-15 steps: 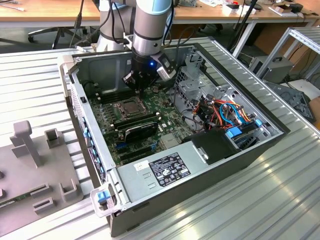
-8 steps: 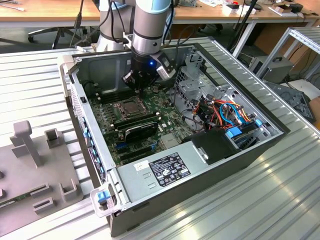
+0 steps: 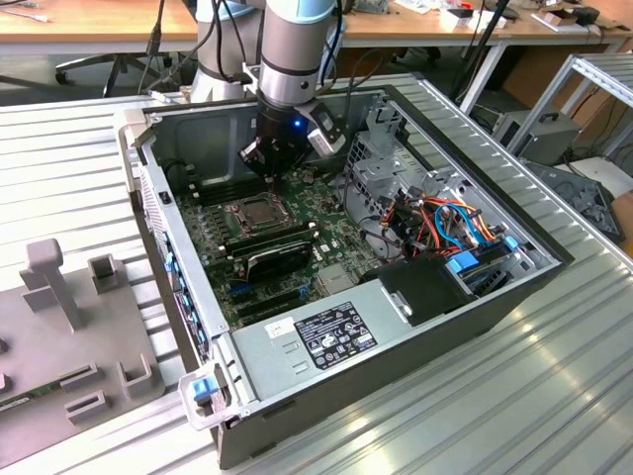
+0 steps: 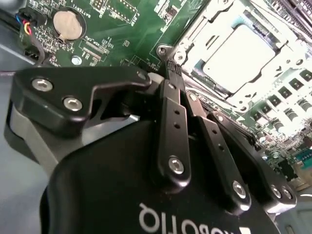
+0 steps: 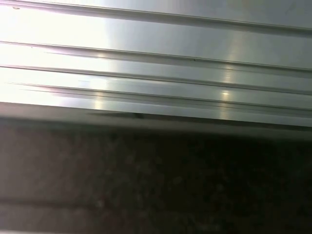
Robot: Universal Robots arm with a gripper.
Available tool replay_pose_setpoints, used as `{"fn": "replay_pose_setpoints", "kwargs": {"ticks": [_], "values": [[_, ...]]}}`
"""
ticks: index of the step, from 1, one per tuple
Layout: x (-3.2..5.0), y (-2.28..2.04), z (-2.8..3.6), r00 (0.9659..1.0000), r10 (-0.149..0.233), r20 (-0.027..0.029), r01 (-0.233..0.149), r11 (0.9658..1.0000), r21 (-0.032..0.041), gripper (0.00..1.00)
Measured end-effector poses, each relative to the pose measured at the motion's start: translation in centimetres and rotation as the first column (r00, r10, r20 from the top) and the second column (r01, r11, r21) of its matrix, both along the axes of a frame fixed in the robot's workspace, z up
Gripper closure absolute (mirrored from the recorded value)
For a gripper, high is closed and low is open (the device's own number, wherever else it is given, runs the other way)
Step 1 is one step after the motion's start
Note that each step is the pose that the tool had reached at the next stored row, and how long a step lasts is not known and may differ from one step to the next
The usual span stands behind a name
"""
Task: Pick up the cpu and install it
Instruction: 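Install the first cpu locking lever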
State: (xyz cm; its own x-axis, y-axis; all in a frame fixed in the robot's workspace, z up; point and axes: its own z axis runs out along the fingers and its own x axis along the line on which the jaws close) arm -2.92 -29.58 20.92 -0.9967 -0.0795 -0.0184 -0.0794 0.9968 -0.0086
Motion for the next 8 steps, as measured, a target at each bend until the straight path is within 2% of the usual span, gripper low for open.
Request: {"fn": "replay_pose_setpoints", "kwargs": {"ticks": [3, 6, 8], "values": [[-0.01, -0.01, 0.31, 1.0000, 0.000, -0.0003, 0.000, 1.0000, -0.0004, 0.89], [-0.01, -0.01, 1.29, 1.0000, 0.000, -0.0001, 0.000, 1.0000, 0.0008, 0.89], [-0.01, -0.01, 1.67, 1.0000, 0.000, -0.0002, 0.000, 1.0000, 0.0008, 0.89]]}}
